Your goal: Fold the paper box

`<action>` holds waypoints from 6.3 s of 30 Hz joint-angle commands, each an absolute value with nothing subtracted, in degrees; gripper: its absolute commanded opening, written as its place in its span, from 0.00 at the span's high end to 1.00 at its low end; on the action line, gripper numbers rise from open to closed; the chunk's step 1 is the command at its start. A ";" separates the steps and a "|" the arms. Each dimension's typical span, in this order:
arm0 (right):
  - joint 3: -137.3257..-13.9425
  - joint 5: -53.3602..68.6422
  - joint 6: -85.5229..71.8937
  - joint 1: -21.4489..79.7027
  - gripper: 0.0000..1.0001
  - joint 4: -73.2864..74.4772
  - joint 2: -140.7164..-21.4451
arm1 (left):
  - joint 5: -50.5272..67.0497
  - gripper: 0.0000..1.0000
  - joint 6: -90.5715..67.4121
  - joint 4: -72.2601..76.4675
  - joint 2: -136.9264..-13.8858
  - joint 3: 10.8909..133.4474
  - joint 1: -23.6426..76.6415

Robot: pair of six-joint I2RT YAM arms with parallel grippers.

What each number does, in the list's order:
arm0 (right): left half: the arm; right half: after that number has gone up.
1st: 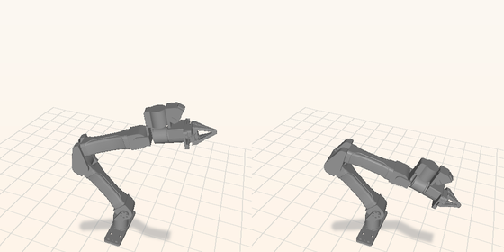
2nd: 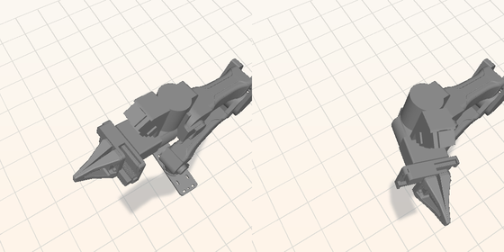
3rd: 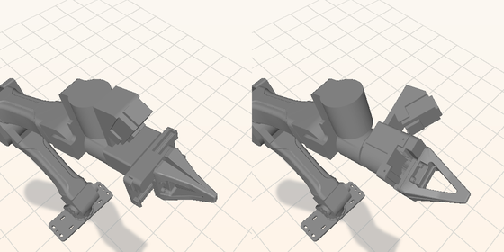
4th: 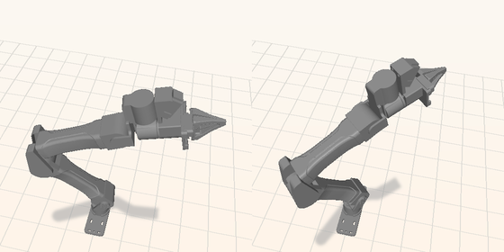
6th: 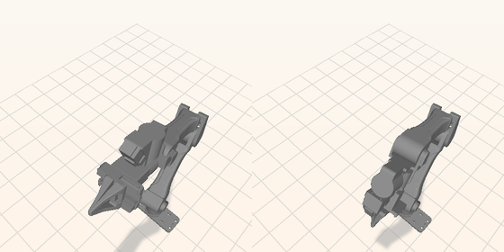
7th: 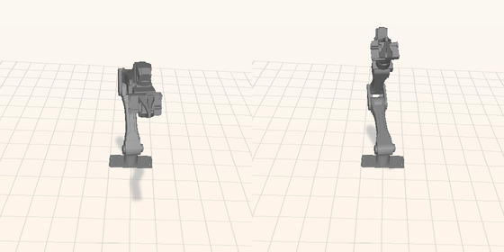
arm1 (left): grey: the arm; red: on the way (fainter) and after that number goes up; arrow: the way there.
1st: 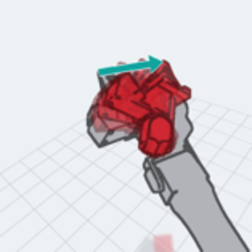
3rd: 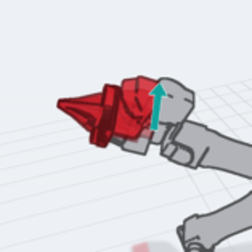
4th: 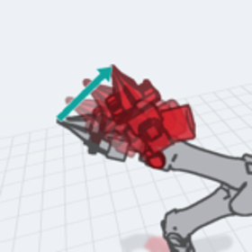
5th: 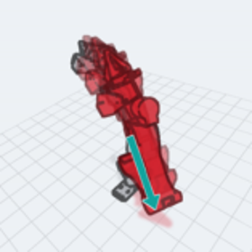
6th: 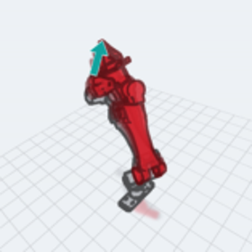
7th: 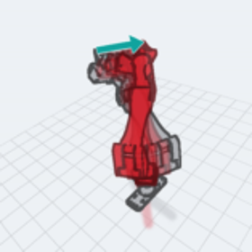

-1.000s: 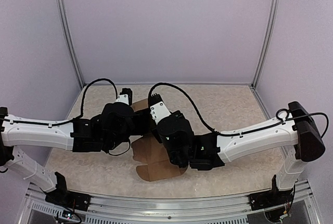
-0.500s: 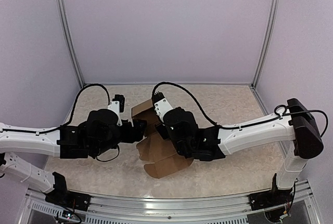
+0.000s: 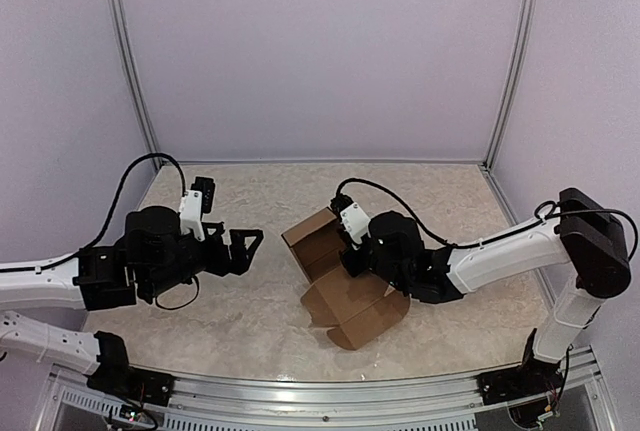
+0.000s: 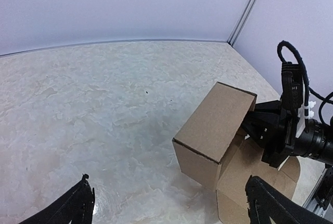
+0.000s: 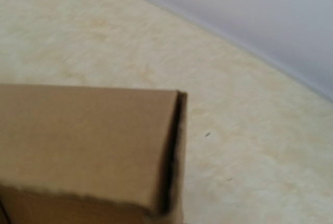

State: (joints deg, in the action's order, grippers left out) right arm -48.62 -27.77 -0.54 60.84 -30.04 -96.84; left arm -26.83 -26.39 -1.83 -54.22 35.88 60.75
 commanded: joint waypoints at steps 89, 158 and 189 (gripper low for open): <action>-42.16 -3.27 -1.21 58.36 0.80 -83.59 -127.87 | 2.72 1.00 -24.87 6.43 -94.66 52.83 57.02; -40.32 -5.98 1.46 60.12 0.68 -83.03 -122.18 | 1.02 1.00 -25.85 6.24 -94.10 51.25 55.92; -35.09 -4.82 -23.86 56.65 0.47 -2.38 -74.86 | 3.57 1.00 -25.93 10.06 -90.01 45.73 52.62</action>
